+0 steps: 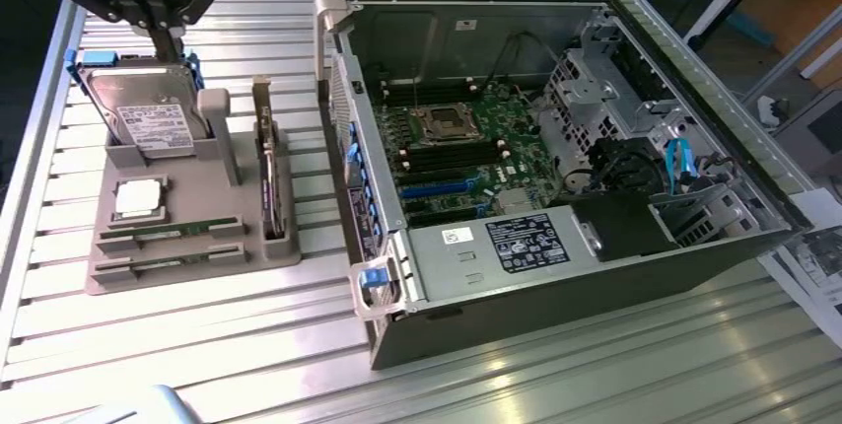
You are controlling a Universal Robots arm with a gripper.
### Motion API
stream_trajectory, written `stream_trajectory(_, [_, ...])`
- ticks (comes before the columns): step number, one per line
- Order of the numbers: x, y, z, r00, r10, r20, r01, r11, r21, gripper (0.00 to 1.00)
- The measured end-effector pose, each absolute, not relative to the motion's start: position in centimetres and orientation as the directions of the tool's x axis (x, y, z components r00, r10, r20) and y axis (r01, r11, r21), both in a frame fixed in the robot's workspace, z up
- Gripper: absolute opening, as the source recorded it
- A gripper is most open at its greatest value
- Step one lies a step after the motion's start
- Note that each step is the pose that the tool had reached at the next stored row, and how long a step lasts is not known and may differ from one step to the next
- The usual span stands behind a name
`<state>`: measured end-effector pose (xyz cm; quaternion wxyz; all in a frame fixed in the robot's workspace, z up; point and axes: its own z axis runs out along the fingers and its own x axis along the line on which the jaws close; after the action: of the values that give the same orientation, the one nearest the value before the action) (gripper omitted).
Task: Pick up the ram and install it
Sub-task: 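Reach for the ram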
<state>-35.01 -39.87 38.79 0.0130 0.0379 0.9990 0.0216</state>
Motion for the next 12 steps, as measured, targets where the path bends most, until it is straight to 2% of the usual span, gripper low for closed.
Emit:
stream_trajectory(7, [-35.2,-40.1,38.8,-0.997,0.076,-0.024,0.075,0.996,0.044,0.11])
stream_trajectory(12, [-35.1,-42.9,38.8,-0.997,0.076,-0.024,0.075,0.996,0.044,0.11])
